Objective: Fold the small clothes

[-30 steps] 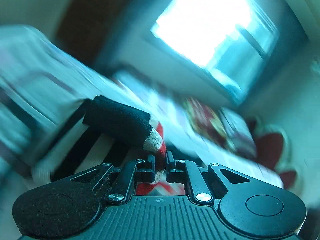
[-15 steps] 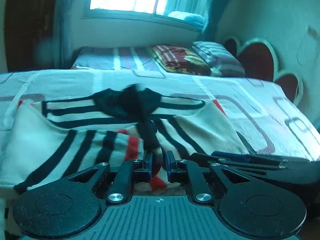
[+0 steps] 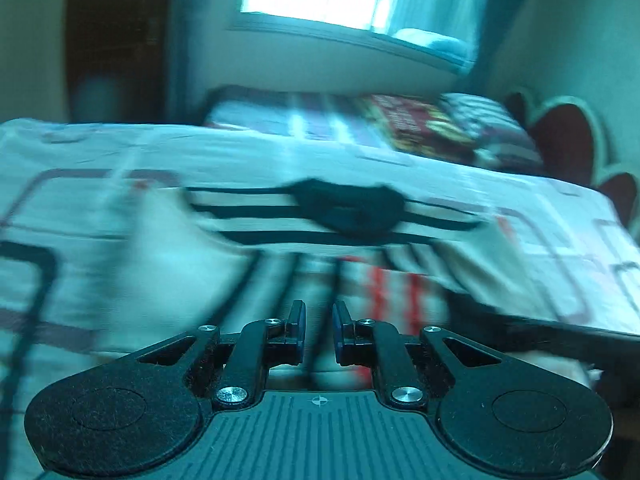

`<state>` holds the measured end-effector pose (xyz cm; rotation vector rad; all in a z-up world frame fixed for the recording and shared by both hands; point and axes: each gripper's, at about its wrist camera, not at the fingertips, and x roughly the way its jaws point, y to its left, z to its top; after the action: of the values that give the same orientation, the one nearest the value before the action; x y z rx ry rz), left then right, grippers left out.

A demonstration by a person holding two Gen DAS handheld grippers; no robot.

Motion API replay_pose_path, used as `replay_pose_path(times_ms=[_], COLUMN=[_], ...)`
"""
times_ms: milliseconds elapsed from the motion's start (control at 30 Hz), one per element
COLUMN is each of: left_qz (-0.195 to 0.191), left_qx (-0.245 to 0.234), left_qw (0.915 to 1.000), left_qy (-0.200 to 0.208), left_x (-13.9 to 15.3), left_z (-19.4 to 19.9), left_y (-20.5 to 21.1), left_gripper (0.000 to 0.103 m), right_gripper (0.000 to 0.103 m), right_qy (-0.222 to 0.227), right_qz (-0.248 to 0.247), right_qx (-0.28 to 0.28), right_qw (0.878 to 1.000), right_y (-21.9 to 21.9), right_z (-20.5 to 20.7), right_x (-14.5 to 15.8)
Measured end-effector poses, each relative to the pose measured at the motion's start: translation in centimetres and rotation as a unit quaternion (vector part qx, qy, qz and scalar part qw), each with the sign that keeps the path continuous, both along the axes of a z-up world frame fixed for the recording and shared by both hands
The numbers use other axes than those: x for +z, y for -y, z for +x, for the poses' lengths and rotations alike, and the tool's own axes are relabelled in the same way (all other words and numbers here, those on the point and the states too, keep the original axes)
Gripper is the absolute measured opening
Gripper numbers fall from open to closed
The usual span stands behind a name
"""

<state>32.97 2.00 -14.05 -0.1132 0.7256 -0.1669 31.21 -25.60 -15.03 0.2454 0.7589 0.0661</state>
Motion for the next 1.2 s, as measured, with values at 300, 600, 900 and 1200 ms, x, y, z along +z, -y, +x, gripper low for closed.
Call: replay_pose_path(times_ms=[300,600,900,1200], left_qz=[0.001,-0.011,-0.016,0.014], left_qx=[0.073,0.069,0.076,0.1], left_qw=[0.9969,0.9968,0.9963,0.9947], left_qy=[-0.028,-0.04,-0.038,-0.021], left_x=[-2.7,-4.0,-4.0,-3.1], left_z=[1.9,4.7,6.0,9.5], left_y=[-5.8,-5.4,-5.4,-6.2], left_gripper=[0.013,0.013,0.013,0.013], right_gripper=[0.016,0.014,0.01,0.04], right_qy=[0.001,0.035,0.005,-0.002], right_qz=[-0.019,-0.054,-0.051,0.005], right_qx=[0.029,-0.016,-0.048,-0.042], right_qw=[0.999,0.998,0.998,0.999], right_y=[-1.8,1.0,3.0,4.3], right_z=[1.6,0.5,-0.4,-0.2], right_x=[-1.3,0.9,-1.1,-0.9])
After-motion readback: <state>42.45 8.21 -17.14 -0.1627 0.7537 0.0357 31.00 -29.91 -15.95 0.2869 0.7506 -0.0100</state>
